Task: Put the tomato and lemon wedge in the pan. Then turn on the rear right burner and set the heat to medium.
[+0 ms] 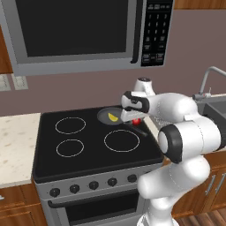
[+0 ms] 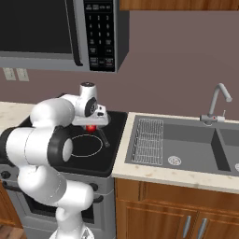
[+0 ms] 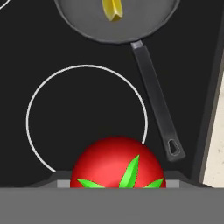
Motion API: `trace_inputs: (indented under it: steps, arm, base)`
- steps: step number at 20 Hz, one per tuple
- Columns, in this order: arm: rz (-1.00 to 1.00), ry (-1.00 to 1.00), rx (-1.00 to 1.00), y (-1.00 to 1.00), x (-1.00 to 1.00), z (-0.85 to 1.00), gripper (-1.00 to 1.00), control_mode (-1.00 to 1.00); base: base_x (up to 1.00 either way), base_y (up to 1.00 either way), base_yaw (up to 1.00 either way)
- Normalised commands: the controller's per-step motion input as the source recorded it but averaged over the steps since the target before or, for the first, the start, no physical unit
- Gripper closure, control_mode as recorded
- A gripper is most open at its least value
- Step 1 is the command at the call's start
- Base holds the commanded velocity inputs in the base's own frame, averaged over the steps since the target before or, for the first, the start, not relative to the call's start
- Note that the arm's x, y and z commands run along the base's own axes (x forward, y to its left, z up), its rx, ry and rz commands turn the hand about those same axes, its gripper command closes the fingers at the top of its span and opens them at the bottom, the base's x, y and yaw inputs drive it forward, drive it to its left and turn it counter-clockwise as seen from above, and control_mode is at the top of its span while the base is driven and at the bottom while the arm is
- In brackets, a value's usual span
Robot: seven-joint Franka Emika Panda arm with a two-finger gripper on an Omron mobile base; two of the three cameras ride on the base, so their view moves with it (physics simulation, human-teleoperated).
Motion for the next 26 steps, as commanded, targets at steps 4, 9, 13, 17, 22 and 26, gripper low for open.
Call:
trace_inputs:
  steps: [4, 9, 13, 17, 22, 26]
  arm:
    - [0.0, 0.0, 0.0, 0.01, 0.01, 0.01, 1.0, -1.0]
    - [0.0, 0.0, 0.0, 0.04, 0.0, 0.0, 1.0, -1.0]
    - [0.0, 0.0, 0.0, 0.08, 0.27, 0.0, 1.0, -1.0]
    - [0.0, 0.0, 0.0, 0.14, 0.42, 0.0, 1.0, -1.0]
    - [0.0, 0.0, 0.0, 0.14, 0.42, 0.0, 1.0, -1.0]
    - [0.0, 0.0, 0.0, 0.16, 0.19, 0.0, 1.0, -1.0]
  base:
    - [0.0, 0.0, 0.0]
    - [0.0, 0.0, 0.0]
    - [0.0, 0.0, 0.0]
    - [0.0, 0.0, 0.0]
    - [0.0, 0.0, 0.0]
    - [0.0, 0.0, 0.0]
